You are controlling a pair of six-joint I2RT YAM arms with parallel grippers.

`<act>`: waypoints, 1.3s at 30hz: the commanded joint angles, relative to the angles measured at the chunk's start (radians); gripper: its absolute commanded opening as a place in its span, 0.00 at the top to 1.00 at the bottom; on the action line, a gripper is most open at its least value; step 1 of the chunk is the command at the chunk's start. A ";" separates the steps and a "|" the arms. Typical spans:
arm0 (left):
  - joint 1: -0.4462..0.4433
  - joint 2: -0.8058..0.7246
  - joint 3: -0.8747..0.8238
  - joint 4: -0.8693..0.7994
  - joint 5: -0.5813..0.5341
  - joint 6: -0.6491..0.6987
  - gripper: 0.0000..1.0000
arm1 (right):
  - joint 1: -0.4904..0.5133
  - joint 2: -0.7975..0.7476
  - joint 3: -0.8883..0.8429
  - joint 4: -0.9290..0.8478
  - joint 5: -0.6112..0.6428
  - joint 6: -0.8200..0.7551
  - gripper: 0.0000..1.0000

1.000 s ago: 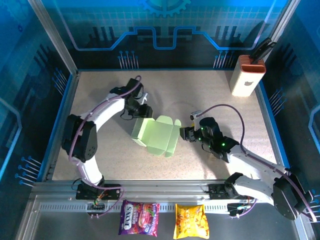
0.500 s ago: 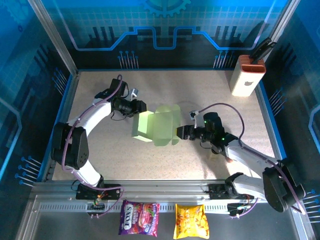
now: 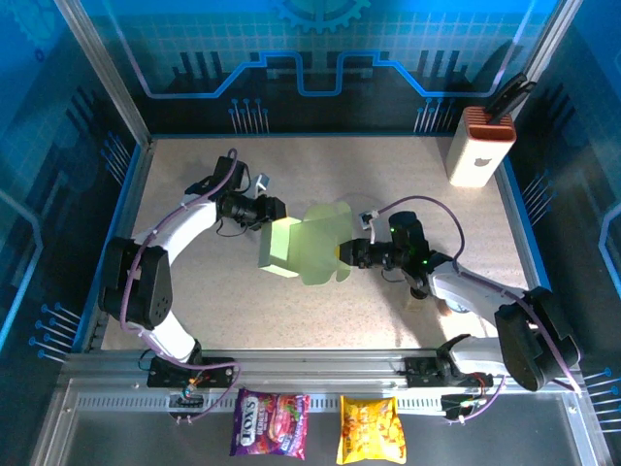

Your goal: Fold the paper box

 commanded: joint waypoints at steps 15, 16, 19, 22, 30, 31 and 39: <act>0.008 -0.060 -0.023 0.019 -0.008 -0.003 0.38 | -0.012 -0.001 0.095 -0.194 0.027 -0.094 1.00; 0.009 -0.066 -0.019 0.003 -0.027 0.008 0.35 | -0.012 -0.007 0.117 -0.251 0.038 -0.126 1.00; 0.016 -0.089 -0.009 -0.039 -0.086 0.046 0.29 | -0.018 -0.017 0.183 -0.411 0.059 -0.228 1.00; 0.026 -0.122 -0.012 -0.060 -0.113 0.091 0.26 | -0.020 -0.004 0.276 -0.598 0.092 -0.354 1.00; 0.034 -0.277 -0.054 -0.035 -0.189 0.237 0.21 | -0.003 0.096 0.569 -1.049 0.185 -0.736 1.00; 0.035 -0.313 -0.074 -0.013 -0.206 0.251 0.19 | 0.005 0.114 0.608 -1.102 0.198 -0.794 1.00; 0.036 -0.585 -0.299 0.220 -0.275 0.359 0.00 | 0.053 0.260 0.837 -1.319 0.338 -1.029 0.99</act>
